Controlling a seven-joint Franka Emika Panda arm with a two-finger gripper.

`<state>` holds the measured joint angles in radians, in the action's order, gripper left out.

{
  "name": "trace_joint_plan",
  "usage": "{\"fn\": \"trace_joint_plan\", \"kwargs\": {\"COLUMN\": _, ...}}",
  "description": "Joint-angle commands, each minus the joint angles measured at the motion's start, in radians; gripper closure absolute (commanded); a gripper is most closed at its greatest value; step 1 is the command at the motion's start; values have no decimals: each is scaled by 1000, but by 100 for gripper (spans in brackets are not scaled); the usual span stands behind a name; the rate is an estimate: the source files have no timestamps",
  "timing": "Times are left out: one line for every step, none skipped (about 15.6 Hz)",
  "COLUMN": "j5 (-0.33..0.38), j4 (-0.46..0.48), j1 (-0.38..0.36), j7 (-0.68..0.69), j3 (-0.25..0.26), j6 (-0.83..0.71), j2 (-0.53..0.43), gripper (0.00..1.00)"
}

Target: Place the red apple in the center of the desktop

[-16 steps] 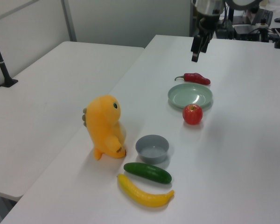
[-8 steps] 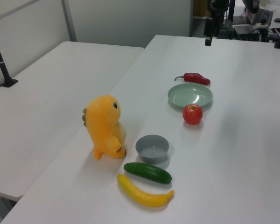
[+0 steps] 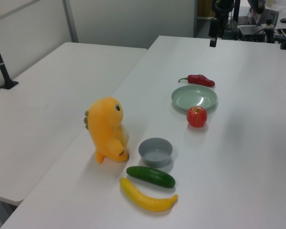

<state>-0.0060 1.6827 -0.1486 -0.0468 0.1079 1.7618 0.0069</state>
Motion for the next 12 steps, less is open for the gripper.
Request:
{"fn": "trace_joint_plan", "kwargs": {"j5": 21, "j4": -9, "j1": 6, "j7": 59, "j3": -13, "j6": -22, "j2": 2, "gripper": 0}}
{"fn": "trace_joint_plan", "kwargs": {"j5": 21, "j4": -8, "j1": 1, "j7": 70, "j3": -13, "j6": -22, "j2": 2, "gripper": 0}}
{"fn": "trace_joint_plan", "kwargs": {"j5": 21, "j4": -5, "j1": 3, "j7": 79, "j3": -25, "j6": -24, "j2": 4, "gripper": 0}}
{"fn": "trace_joint_plan", "kwargs": {"j5": 20, "j4": -2, "j1": 10, "j7": 79, "j3": -52, "j6": -24, "j2": 4, "gripper": 0}}
{"fn": "trace_joint_plan", "kwargs": {"j5": 20, "j4": -2, "j1": 12, "j7": 76, "j3": -60, "j6": -24, "j2": 5, "gripper": 0}}
{"fn": "trace_joint_plan", "kwargs": {"j5": 20, "j4": -2, "j1": 11, "j7": 71, "j3": -62, "j6": -24, "j2": 10, "gripper": 0}}
{"fn": "trace_joint_plan", "kwargs": {"j5": 20, "j4": 0, "j1": 12, "j7": 68, "j3": -69, "j6": -21, "j2": 13, "gripper": 0}}
{"fn": "trace_joint_plan", "kwargs": {"j5": 21, "j4": 0, "j1": 14, "j7": 62, "j3": -80, "j6": -18, "j2": 15, "gripper": 0}}
{"fn": "trace_joint_plan", "kwargs": {"j5": 21, "j4": 0, "j1": 17, "j7": 62, "j3": -82, "j6": -18, "j2": 15, "gripper": 0}}
{"fn": "trace_joint_plan", "kwargs": {"j5": 21, "j4": 0, "j1": 21, "j7": 62, "j3": -82, "j6": -18, "j2": 15, "gripper": 0}}
{"fn": "trace_joint_plan", "kwargs": {"j5": 21, "j4": 0, "j1": 21, "j7": 62, "j3": -82, "j6": -16, "j2": 15, "gripper": 0}}
{"fn": "trace_joint_plan", "kwargs": {"j5": 21, "j4": 0, "j1": 21, "j7": 62, "j3": -82, "j6": -16, "j2": 15, "gripper": 0}}
